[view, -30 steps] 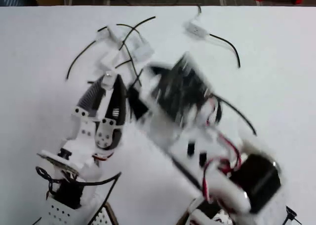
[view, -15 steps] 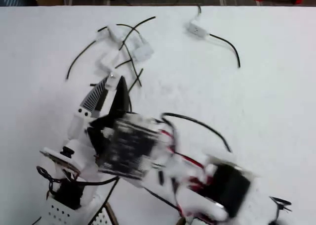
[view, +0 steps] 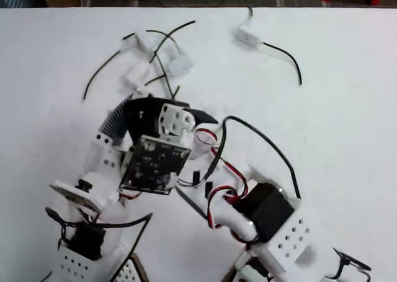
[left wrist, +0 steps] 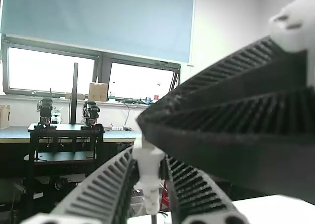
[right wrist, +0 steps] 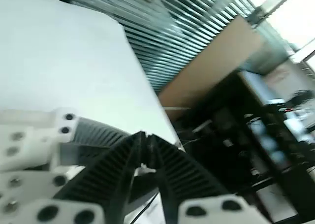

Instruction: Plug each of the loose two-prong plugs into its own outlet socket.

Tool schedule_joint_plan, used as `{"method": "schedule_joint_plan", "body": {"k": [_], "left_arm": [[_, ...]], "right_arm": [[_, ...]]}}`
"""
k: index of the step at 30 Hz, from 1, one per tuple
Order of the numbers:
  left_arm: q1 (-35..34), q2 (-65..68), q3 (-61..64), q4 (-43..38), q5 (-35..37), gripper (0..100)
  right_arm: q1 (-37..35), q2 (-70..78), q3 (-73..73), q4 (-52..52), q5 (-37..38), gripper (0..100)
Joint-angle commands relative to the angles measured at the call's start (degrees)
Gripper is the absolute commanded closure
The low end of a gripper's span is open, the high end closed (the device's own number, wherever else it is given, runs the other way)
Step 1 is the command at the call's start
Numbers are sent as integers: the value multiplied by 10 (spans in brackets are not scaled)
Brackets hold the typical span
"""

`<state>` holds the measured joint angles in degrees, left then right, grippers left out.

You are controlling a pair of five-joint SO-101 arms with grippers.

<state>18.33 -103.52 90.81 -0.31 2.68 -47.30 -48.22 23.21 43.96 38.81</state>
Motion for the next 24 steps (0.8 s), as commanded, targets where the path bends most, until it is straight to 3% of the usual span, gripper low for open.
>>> {"method": "schedule_joint_plan", "body": {"k": [1,9,12,14,20,24], "left_arm": [[0,-10,-21,1,1,976],[0,-10,-21,1,1,976],[-3,-10,-21,1,1,976],[-3,-10,-18,1,1,976],[-3,-10,-17,1,1,976],[-3,-10,-17,1,1,976]], "right_arm": [[63,4,62,-120,10,979],[167,32,83,-281,11,980],[196,80,16,-281,8,980],[198,102,-48,-225,5,980],[60,92,-231,33,4,980],[-37,97,-243,94,7,980]]}}
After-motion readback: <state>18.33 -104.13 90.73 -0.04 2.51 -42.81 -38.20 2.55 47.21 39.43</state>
